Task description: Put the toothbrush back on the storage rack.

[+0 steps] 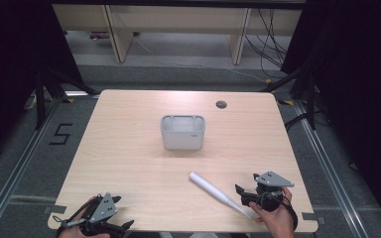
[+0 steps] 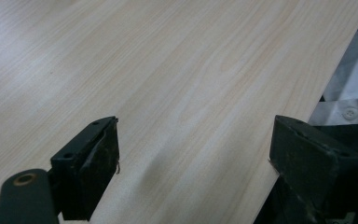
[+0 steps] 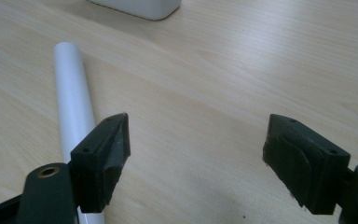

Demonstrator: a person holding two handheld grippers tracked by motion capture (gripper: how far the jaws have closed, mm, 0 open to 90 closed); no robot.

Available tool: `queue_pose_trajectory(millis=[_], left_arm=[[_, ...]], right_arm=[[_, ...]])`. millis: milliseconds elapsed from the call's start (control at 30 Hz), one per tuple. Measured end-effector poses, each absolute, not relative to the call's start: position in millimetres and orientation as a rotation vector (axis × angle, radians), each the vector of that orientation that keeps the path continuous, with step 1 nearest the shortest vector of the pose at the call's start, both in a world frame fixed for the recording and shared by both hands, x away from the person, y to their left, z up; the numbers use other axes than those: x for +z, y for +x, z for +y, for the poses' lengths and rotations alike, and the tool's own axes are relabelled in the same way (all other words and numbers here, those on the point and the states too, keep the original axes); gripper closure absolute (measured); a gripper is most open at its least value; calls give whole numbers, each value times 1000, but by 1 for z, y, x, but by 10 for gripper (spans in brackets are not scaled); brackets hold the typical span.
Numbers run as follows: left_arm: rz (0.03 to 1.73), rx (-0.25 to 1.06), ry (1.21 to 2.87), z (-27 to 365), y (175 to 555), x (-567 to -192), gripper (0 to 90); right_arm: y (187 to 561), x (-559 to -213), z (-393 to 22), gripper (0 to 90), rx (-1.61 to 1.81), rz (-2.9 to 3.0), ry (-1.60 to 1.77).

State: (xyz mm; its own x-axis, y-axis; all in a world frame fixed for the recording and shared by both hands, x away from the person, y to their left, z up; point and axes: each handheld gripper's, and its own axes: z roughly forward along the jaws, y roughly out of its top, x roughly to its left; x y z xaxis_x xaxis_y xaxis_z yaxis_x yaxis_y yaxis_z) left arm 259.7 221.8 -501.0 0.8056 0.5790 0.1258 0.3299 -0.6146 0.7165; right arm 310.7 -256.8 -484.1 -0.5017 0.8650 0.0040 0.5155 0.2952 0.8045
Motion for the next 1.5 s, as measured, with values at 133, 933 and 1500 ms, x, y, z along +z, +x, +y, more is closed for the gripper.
queue_pose_trajectory(millis=[133, 933, 1500], left_arm=[[670, 453, 2275, 221, 260, -501, 157], [673, 456, 2273, 221, 260, -502, 156], [676, 449, 2275, 221, 260, -502, 156]], right_arm=[[310, -482, -255, 272, 1110, 2141, 1227], [291, -474, -218, 786, 1204, 2337, 1001], [290, -492, -205, 900, 1030, 2517, 852]])
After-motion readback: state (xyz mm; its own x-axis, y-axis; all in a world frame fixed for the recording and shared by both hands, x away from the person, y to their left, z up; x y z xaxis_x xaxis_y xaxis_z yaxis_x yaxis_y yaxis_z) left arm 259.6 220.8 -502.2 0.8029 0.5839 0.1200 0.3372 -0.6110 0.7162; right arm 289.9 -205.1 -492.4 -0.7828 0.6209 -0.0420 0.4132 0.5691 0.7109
